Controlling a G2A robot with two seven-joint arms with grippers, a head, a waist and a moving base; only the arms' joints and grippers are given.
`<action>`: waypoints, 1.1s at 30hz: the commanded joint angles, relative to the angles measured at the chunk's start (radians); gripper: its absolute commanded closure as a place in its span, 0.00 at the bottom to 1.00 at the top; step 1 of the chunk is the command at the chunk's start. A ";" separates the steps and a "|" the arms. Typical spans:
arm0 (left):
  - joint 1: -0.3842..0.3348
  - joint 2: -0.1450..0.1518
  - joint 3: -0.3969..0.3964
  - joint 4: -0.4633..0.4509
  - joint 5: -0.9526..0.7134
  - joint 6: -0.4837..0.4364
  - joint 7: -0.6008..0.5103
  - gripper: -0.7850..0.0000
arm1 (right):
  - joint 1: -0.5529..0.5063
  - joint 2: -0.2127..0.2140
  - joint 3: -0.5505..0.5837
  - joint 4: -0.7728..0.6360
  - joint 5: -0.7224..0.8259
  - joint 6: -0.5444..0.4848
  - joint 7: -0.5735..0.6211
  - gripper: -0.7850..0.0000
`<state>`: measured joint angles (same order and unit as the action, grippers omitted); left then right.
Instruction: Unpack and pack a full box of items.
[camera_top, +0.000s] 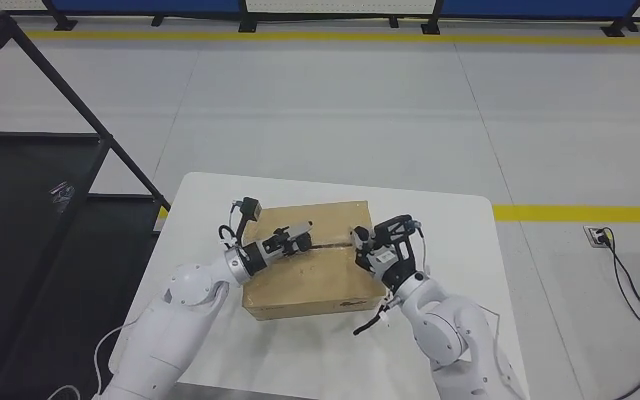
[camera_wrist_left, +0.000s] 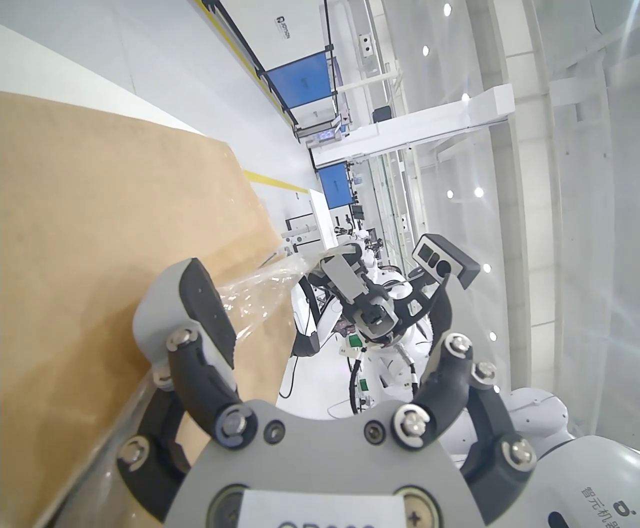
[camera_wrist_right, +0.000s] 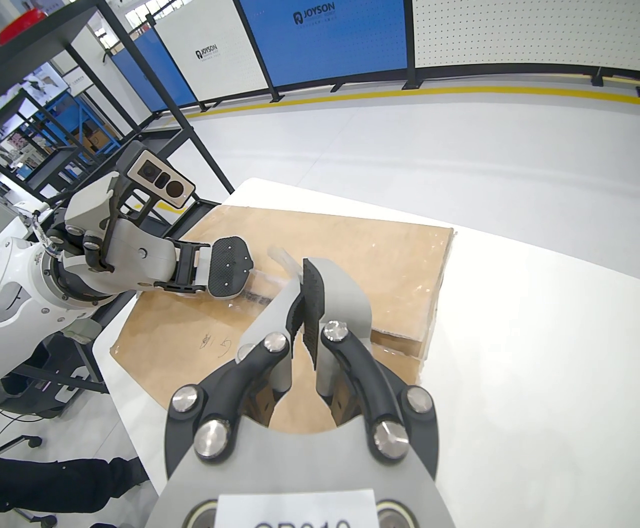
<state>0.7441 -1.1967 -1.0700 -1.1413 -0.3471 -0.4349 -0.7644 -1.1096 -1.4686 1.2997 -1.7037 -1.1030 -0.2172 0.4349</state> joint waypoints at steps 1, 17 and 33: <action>-0.009 -0.004 0.009 0.012 0.002 -0.001 0.001 0.01 | -0.002 0.002 0.003 0.001 0.004 0.000 0.003 0.96; -0.041 -0.026 0.036 0.078 0.002 -0.014 -0.008 0.02 | 0.014 0.016 0.021 0.024 0.037 0.004 0.014 0.61; -0.046 -0.038 0.035 0.096 -0.004 -0.020 -0.016 0.03 | 0.056 0.030 -0.016 0.048 -0.015 -0.132 -0.101 0.53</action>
<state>0.6983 -1.2335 -1.0347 -1.0460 -0.3518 -0.4550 -0.7806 -1.0693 -1.4375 1.2975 -1.6724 -1.1034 -0.3468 0.3537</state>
